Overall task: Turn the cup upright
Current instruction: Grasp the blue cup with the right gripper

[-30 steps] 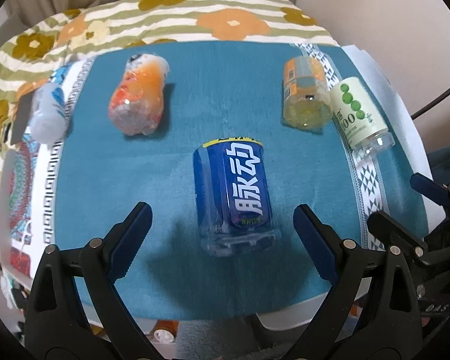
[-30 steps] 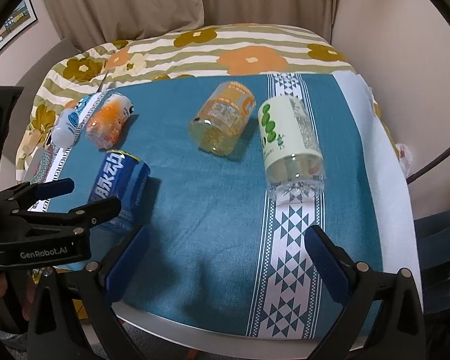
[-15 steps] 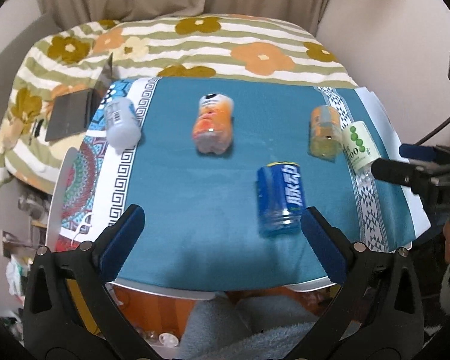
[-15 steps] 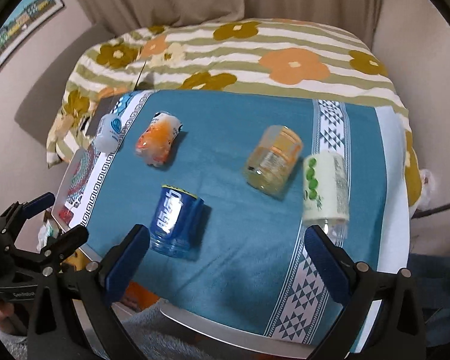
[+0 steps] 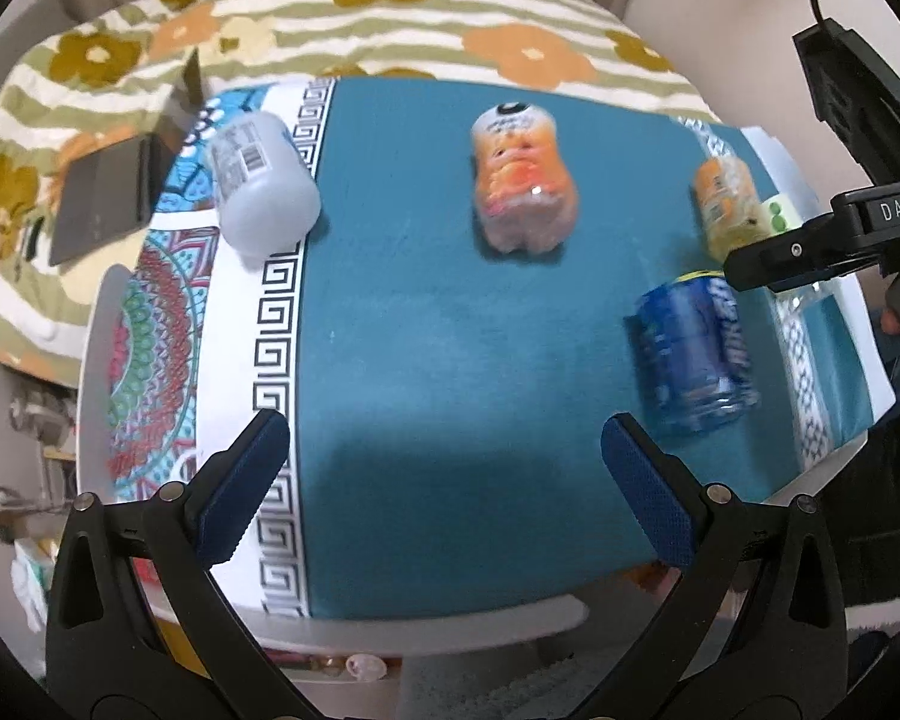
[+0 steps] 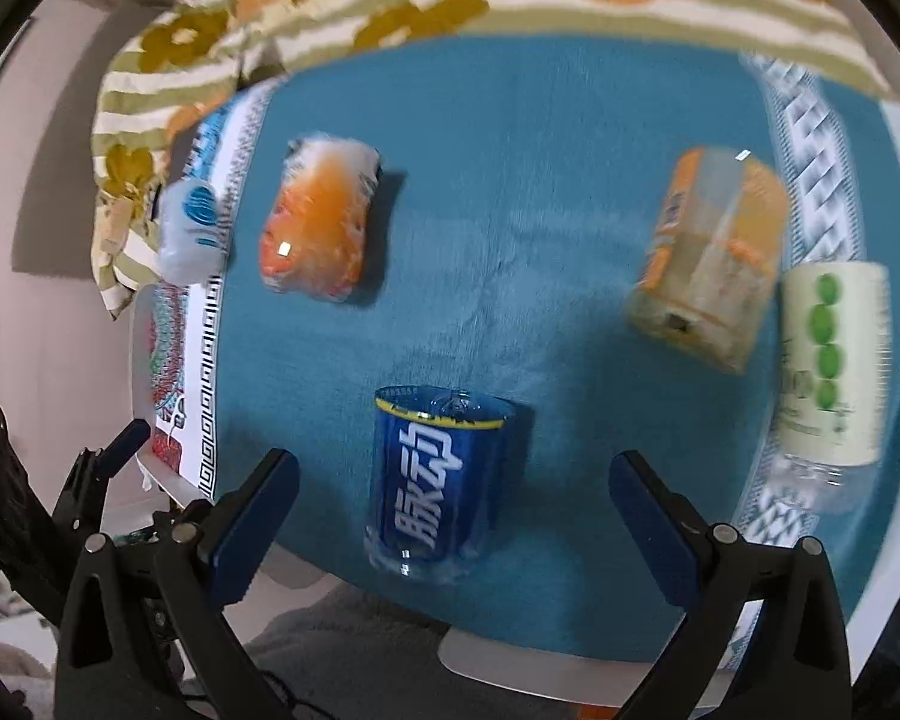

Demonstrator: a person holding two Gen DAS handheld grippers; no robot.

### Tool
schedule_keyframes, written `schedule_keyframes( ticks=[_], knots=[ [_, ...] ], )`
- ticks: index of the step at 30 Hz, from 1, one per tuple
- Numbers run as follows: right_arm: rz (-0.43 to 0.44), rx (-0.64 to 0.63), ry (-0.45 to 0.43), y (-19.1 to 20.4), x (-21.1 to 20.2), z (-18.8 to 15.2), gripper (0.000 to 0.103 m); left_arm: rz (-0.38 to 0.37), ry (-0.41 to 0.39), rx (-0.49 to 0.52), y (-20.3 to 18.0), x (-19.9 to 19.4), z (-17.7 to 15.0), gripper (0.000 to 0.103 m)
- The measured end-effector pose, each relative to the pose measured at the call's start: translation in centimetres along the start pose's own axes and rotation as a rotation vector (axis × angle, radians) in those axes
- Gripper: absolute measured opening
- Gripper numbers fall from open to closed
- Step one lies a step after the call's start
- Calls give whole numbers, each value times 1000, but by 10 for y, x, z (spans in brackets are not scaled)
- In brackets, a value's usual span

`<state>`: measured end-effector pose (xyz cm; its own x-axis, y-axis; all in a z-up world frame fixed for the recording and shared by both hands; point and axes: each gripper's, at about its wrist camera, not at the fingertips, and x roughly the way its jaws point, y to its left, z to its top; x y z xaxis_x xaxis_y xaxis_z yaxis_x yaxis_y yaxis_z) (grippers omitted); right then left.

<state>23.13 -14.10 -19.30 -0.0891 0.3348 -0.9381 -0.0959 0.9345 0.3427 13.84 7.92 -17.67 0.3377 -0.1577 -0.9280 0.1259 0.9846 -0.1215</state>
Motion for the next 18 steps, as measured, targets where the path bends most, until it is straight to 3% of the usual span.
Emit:
schedule_keyframes(
  ticks=[6,14,18],
  knots=[
    [11,57,104,-1,26,14,94,-20,24,23,15,23,9,103],
    [49,130,162,-10,41,21,83,-56,60,15,25,41,14,103],
    [50,126,179,-9,46,21,72,-61,63,13,27,44,18,103]
  ],
)
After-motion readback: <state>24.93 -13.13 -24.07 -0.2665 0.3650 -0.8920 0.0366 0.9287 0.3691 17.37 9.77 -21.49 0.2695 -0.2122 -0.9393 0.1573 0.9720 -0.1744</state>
